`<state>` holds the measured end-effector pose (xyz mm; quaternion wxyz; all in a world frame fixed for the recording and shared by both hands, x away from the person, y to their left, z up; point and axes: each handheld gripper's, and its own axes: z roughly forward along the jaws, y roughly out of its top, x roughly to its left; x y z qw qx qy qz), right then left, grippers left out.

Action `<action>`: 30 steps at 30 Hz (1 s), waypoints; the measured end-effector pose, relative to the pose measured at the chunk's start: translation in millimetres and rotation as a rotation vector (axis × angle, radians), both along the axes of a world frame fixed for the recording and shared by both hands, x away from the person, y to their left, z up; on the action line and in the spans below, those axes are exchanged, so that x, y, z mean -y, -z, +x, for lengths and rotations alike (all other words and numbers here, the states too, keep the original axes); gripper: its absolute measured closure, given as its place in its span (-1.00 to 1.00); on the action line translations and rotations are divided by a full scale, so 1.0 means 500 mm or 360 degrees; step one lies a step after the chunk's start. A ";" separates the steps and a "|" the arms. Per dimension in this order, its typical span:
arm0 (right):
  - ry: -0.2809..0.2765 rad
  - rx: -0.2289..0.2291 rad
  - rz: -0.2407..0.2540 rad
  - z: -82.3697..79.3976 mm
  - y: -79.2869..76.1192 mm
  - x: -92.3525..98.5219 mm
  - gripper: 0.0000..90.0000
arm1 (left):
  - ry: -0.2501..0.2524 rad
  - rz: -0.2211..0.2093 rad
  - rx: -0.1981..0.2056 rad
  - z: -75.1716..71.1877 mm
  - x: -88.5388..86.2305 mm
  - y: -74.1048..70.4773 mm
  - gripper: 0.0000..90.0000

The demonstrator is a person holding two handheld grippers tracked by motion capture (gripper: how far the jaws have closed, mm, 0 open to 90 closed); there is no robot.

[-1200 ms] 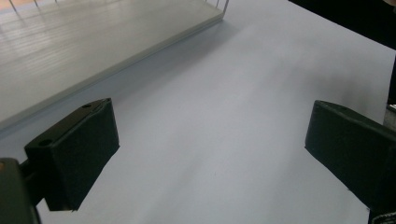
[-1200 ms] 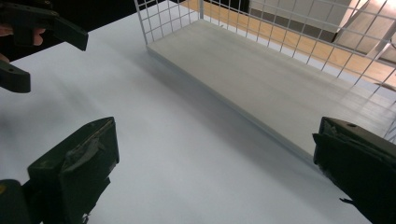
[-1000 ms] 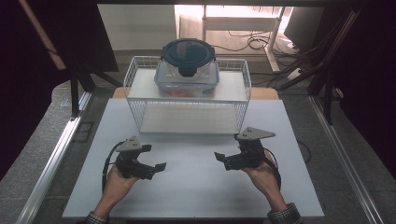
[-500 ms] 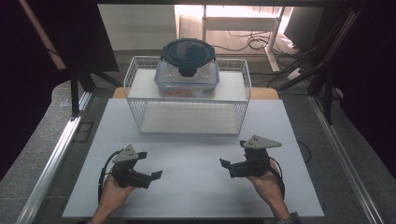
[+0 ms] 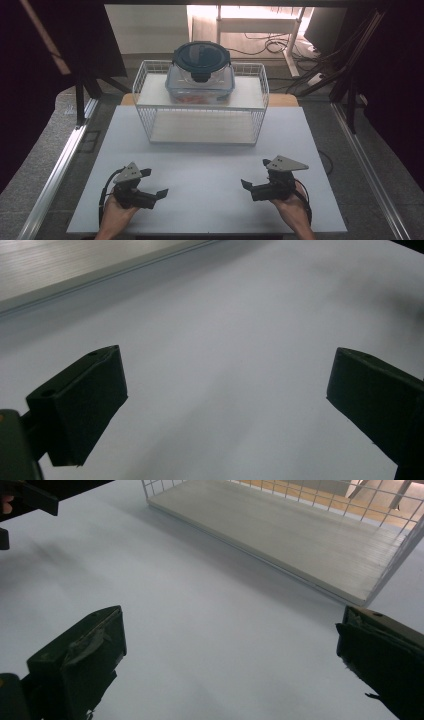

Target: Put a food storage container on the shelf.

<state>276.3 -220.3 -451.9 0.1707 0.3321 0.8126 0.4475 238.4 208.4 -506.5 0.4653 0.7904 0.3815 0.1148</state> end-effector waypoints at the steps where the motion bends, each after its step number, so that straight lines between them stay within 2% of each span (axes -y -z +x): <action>1: 0.0003 0.0001 -0.0003 -0.001 0.002 0.001 -1.00 | -0.0004 -0.0001 -0.0003 -0.002 -0.002 0.002 -0.94; 19: 0.0071 -0.0002 -0.0046 -0.025 0.039 0.031 -1.00 | -0.0048 0.0035 -0.0034 -0.026 -0.019 0.020 -0.95; 30: 0.0088 -0.0041 -0.0094 -0.040 0.064 0.040 -1.00 | -0.0072 0.0061 -0.0084 -0.036 -0.030 0.040 -0.95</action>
